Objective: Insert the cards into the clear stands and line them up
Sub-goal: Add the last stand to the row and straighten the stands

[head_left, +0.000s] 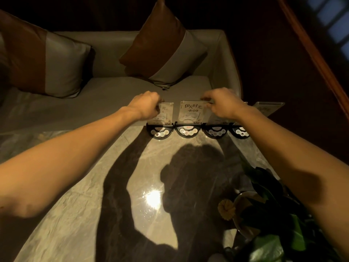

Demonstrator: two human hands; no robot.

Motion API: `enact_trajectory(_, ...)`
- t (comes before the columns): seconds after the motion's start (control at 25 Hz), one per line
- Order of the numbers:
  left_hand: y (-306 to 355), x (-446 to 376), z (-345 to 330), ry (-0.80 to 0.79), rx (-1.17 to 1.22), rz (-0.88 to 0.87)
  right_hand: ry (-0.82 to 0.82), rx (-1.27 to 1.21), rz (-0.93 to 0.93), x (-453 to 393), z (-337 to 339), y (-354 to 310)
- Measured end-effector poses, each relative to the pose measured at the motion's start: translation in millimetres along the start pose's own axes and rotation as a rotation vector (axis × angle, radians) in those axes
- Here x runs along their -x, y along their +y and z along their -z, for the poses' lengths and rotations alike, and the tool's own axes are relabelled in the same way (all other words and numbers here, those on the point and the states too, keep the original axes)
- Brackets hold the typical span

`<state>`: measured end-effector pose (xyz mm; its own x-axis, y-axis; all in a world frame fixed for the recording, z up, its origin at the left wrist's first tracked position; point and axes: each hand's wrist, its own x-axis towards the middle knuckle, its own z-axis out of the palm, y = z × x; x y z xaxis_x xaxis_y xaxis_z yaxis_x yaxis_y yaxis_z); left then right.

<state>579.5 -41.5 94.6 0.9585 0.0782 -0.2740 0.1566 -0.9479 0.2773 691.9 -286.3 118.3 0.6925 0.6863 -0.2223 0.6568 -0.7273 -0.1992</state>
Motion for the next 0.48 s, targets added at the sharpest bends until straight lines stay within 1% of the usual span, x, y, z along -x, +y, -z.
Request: enact_trajectory(0.48,-2.9,1.5,-1.1,-0.002,0.032,0.002,0.006,-0.062,0.030,3.9,-7.5,1.8)
